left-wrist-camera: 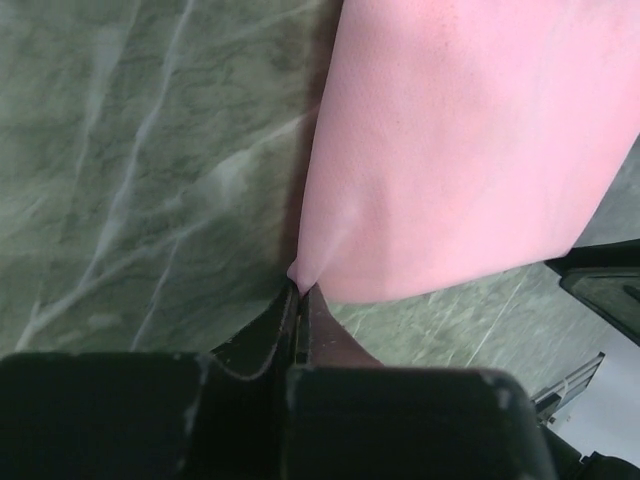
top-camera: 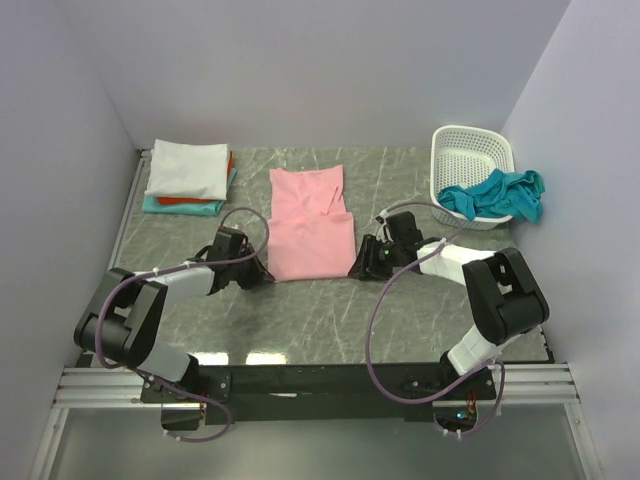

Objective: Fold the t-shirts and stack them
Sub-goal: Fold the tshirt

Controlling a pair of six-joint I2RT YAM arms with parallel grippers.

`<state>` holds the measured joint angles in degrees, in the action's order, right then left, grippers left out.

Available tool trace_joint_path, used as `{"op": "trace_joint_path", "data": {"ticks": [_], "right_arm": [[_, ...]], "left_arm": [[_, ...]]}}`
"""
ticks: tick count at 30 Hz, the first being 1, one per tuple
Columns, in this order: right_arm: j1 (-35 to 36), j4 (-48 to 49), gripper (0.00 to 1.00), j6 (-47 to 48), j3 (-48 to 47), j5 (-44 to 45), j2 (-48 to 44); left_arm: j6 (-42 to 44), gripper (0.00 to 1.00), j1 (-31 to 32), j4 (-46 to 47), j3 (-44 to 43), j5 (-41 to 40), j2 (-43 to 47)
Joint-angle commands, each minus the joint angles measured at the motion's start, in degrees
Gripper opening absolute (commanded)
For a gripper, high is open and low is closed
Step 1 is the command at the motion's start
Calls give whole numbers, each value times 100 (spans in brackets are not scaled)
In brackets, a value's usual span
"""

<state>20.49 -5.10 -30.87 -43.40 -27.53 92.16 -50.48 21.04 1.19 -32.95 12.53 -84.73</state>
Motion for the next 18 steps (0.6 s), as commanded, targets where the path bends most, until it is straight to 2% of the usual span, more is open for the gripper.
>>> {"op": "trace_joint_path", "data": {"ticks": [1,10,13,14,17,18], "right_arm": [[43,150,50,2,68,11,109],[87,229,33,2,-160,134,373],[87,256,24,46,-239,247,399],[95,221,15,125,-274,274,382],[95,229,0,143,-214,170,145],[113,247,0,160,-161,21,40]], "left_arm": [[152,1,6,92,-54,-6,-272],[161,1,6,57,-10,-49,-167],[144,1,6,13,-45,-102,-114],[152,1,6,4,-54,-85,-97],[170,1,6,-92,-97,-137,35],[205,1,6,-267,-115,-189,157]]}}
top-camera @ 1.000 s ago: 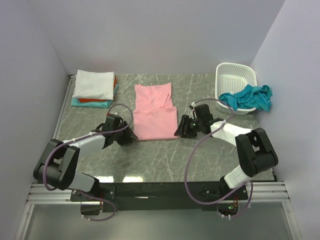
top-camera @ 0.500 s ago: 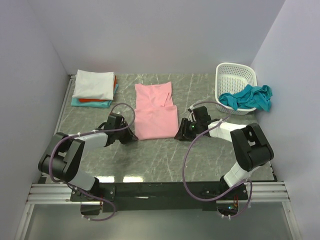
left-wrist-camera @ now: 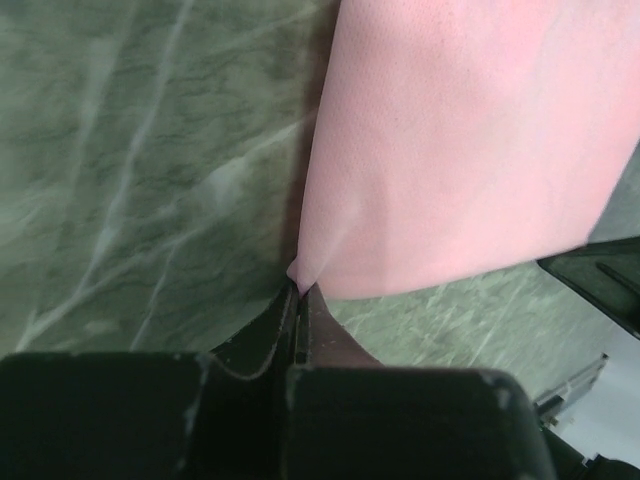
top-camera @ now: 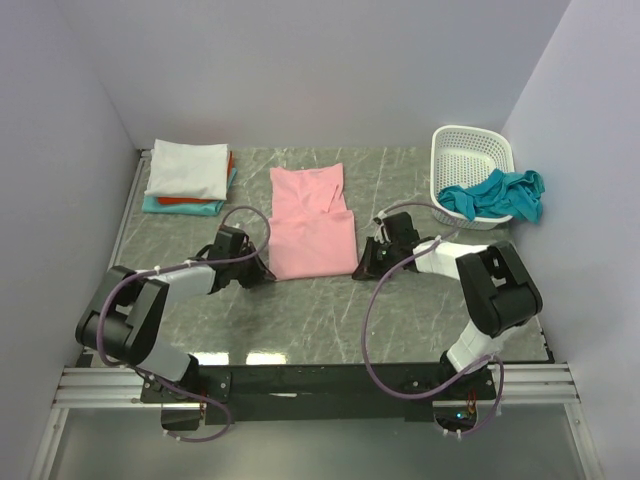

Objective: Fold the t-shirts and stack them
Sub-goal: Fold the tshirt

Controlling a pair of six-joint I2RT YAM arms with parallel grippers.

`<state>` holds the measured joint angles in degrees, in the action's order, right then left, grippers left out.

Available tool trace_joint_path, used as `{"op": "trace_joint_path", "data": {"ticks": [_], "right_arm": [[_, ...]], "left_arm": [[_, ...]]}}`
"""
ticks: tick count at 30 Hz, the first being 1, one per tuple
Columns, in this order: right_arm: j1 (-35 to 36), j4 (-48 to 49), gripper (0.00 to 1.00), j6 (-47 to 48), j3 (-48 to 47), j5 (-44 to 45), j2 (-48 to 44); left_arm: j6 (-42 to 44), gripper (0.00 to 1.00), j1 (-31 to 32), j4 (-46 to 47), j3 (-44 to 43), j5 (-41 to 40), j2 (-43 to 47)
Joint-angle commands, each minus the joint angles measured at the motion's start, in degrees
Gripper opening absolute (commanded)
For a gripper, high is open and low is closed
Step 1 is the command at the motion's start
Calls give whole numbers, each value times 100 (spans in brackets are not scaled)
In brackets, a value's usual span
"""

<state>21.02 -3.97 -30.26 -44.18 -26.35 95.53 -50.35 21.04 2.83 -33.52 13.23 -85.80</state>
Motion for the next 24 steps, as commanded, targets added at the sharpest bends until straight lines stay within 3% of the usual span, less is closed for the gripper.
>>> {"op": "trace_joint_path", "data": {"ticks": [1,11,16,24], "right_arm": [[87,98,0,125,-56,-107,-507],[614,-577,0,441,279,314,-2089],[956,-1114,0,381,445,657,-3100],[1159,-1817,0,108,674,192,-4497]], "left_arm": [[253,1,6,-502,-58,-330,344],[175,1,50,-1152,108,-383,1644],[-97,1,111,-1723,275,-514,2944],[-300,1,120,-2884,83,-796,4501]]}}
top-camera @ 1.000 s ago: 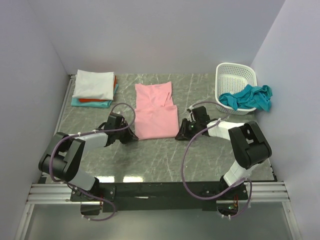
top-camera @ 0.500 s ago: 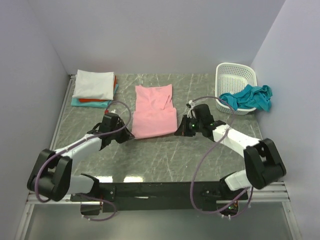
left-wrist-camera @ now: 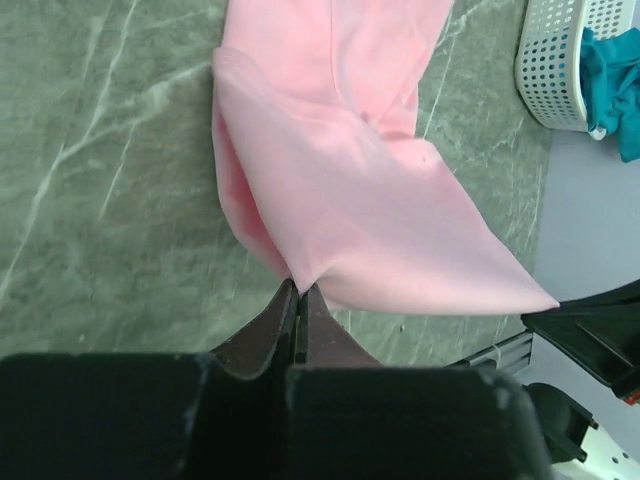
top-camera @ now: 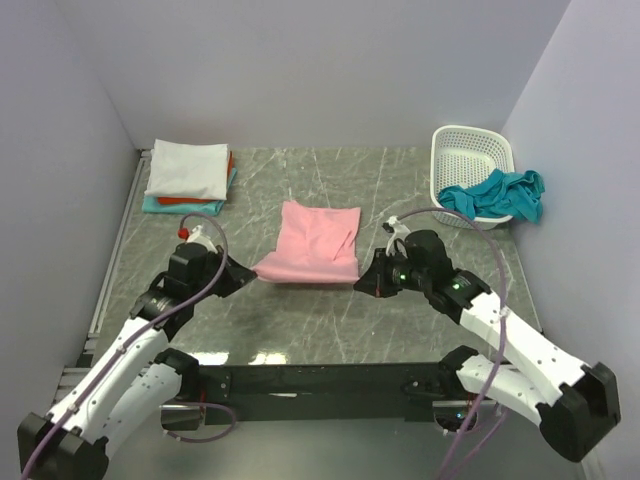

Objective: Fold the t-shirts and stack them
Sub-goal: Fold the tshirt

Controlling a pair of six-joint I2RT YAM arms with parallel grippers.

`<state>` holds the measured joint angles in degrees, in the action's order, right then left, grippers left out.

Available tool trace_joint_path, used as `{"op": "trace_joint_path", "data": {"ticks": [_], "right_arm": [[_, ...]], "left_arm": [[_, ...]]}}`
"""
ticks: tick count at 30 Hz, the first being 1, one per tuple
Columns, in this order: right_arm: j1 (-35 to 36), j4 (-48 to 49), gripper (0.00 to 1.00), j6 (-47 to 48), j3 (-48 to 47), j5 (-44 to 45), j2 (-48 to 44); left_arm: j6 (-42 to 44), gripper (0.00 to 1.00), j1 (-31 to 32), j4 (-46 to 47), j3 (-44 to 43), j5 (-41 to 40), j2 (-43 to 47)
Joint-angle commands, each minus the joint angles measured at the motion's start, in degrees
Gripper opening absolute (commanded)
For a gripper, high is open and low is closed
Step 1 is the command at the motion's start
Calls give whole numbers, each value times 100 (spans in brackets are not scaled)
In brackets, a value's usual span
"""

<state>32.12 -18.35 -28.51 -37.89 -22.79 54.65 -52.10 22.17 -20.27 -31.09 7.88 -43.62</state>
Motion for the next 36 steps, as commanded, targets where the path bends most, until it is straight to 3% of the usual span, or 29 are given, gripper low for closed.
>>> {"op": "trace_joint_path", "data": {"ticks": [1,10,21,27,35,36], "right_arm": [[40,-441,0,-67,27,-191,-490],[-197,-547,0,153,-359,-376,-236],[-926,-406,0,443,-1053,-165,475],[-1427,-187,0,627,-1484,-455,1072],[-1542,112,0,917,-1924,-1131,1864],[-1507,112,4,1074,-1915,-1201,1900]], "left_arm": [[-125,1,6,-635,-273,-295,362],[-99,1,-2,-453,-748,-682,188],[191,1,-11,199,-1671,-990,-1464],[349,1,-99,348,-2418,-1069,-2326],[612,0,-257,383,-3140,-709,-3416],[622,1,-266,410,-3183,-665,-3478]]}}
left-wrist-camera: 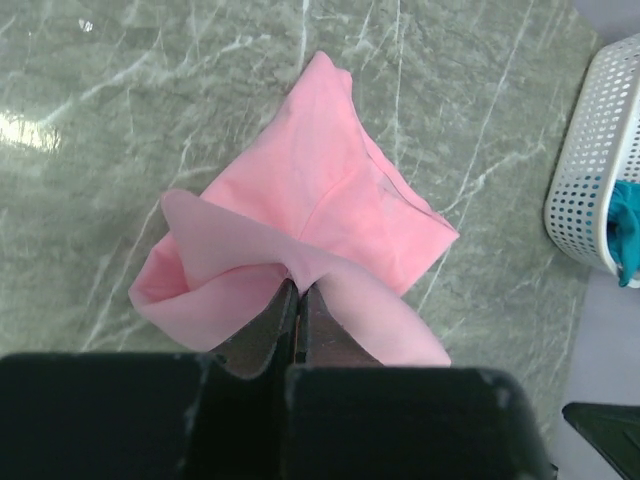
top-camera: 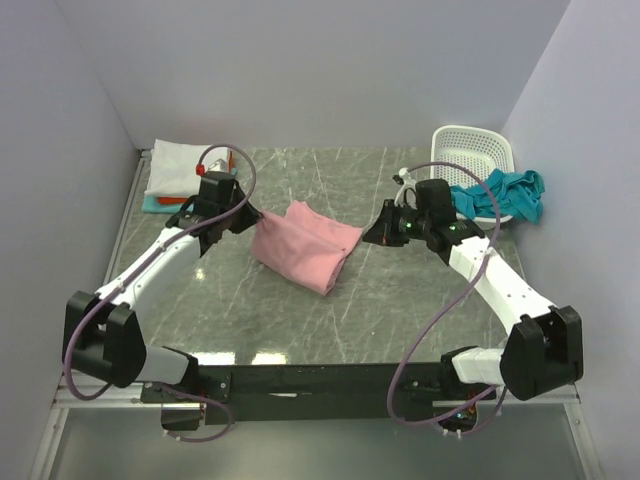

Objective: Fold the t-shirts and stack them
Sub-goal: Fold the tshirt

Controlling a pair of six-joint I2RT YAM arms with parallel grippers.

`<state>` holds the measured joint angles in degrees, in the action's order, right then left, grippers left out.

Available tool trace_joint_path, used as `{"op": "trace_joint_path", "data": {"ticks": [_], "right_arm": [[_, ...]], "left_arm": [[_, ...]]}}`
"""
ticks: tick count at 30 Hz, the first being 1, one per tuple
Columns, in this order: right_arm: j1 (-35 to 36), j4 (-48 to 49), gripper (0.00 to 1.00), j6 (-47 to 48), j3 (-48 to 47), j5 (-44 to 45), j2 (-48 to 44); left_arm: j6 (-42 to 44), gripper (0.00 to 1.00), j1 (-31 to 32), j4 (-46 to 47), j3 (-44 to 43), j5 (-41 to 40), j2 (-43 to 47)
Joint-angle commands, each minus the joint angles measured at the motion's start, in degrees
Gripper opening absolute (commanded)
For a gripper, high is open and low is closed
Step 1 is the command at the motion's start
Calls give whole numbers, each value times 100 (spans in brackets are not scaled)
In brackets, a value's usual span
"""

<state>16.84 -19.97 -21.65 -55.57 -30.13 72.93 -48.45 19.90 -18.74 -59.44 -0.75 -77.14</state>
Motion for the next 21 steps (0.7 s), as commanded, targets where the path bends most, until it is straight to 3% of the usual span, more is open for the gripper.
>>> {"op": "trace_joint_path", "data": {"ticks": [1,2,3,6,9,21], "right_arm": [[30,274,7,477,-112,-598,107],[56,265,11,556,-112,-652,204],[100,256,23,670,-121,-687,265],[241,327,41,837,-103,-749,485],[276,520,54,864,-24,-749,757],[495,1021,60,566,-252,-1056,2146]], "left_arm": [[265,1,-39,283,-358,216,-247],[274,0,-39,283,-384,242,-292],[274,1,-39,283,-419,277,-345],[266,0,-48,310,-411,392,-468],[257,1,-48,301,-376,365,-442],[257,1,-56,292,-261,348,-328]]}}
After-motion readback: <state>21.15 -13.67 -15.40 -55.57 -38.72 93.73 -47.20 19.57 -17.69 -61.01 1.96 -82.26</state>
